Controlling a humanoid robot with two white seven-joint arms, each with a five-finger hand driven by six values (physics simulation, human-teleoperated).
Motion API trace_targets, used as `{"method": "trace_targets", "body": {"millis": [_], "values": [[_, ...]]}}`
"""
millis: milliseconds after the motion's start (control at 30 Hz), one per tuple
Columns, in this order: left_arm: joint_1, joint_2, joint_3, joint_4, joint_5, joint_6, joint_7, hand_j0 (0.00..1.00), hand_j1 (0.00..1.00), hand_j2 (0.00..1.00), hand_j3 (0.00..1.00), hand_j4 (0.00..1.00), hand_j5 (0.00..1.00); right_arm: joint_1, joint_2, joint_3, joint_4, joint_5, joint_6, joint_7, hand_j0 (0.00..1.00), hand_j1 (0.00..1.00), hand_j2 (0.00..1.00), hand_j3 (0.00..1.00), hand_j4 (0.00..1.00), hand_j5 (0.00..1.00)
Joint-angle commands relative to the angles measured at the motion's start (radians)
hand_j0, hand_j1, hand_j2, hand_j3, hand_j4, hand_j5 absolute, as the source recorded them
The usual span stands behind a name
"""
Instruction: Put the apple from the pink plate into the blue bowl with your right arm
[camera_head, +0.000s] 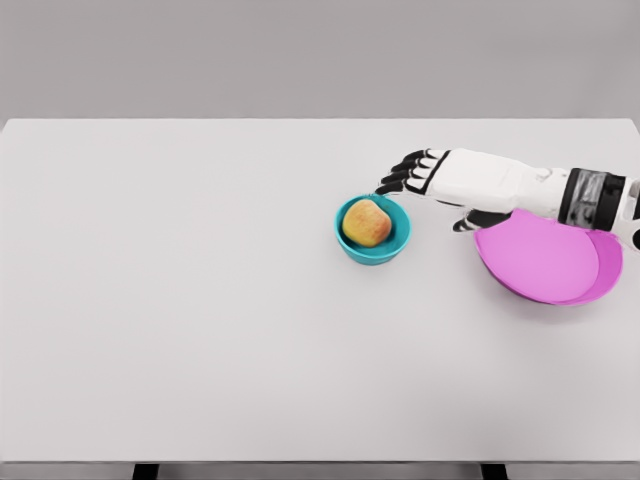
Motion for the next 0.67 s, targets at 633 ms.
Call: {"method": "trace_targets", "body": {"millis": [633], "values": [[0.000,0.000,0.000,0.000,0.000,0.000,0.001,1.00,1.00,1.00,1.00,1.00,1.00,0.276,0.117,-0.532,0.001,-0.008,0.004,0.053,1.00,1.00,1.00,1.00,1.00,1.00]]}}
